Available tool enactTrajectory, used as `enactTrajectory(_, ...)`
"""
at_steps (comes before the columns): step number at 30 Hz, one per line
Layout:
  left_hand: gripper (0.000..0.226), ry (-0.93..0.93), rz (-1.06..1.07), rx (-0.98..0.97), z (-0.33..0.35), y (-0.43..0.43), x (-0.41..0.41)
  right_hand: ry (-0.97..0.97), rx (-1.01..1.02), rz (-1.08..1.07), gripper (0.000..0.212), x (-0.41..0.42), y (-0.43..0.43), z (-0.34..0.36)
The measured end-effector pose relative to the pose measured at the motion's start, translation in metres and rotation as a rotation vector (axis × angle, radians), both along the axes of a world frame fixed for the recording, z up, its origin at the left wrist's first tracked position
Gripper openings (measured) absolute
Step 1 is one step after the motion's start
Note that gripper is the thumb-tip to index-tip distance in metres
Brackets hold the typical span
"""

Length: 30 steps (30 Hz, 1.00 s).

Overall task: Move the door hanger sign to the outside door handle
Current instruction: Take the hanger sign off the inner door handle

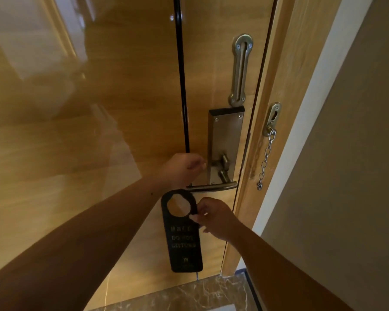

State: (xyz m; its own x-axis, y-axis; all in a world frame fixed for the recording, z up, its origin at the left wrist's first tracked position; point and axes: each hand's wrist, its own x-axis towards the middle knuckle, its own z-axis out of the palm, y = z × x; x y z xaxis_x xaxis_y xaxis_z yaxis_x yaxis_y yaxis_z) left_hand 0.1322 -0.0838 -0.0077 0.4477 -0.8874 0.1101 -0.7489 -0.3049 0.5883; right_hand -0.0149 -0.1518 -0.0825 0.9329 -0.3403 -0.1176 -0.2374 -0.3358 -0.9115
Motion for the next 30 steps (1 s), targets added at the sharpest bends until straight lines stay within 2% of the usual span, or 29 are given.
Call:
enactTrajectory(3, 0.018, 0.057, 0.021, 0.068, -0.004, -0.011, -0.003, 0.02, 0.142, 0.061, 0.014, -0.008, -0.007, 0.003)
enactTrajectory(7, 0.028, 0.099, -0.056, 0.25, -0.003, -0.028, -0.016, 0.052, 0.312, 0.078, 0.014, -0.021, -0.025, 0.006)
enactTrajectory(11, 0.039, 0.233, -0.116, 0.333, 0.0, -0.036, -0.026, 0.073, 0.334, 0.08, 0.015, -0.032, -0.037, 0.005)
enactTrajectory(14, 0.043, 0.266, -0.143, 0.369, -0.004, -0.043, -0.03, 0.068, 0.355, 0.048, 0.011, -0.039, -0.045, 0.005)
enactTrajectory(20, 0.043, 0.488, 0.046, 0.162, -0.039, -0.042, -0.026, 0.054, 0.304, -0.067, 0.008, -0.059, -0.06, 0.008)
enactTrajectory(25, 0.048, 0.362, 0.211, 0.098, -0.08, -0.048, -0.033, 0.077, 0.258, -0.101, 0.009, -0.076, -0.067, 0.006)
enactTrajectory(30, 0.054, 0.449, 0.266, -0.026, -0.11, -0.052, -0.034, 0.083, 0.214, -0.161, 0.008, -0.097, -0.079, 0.008)
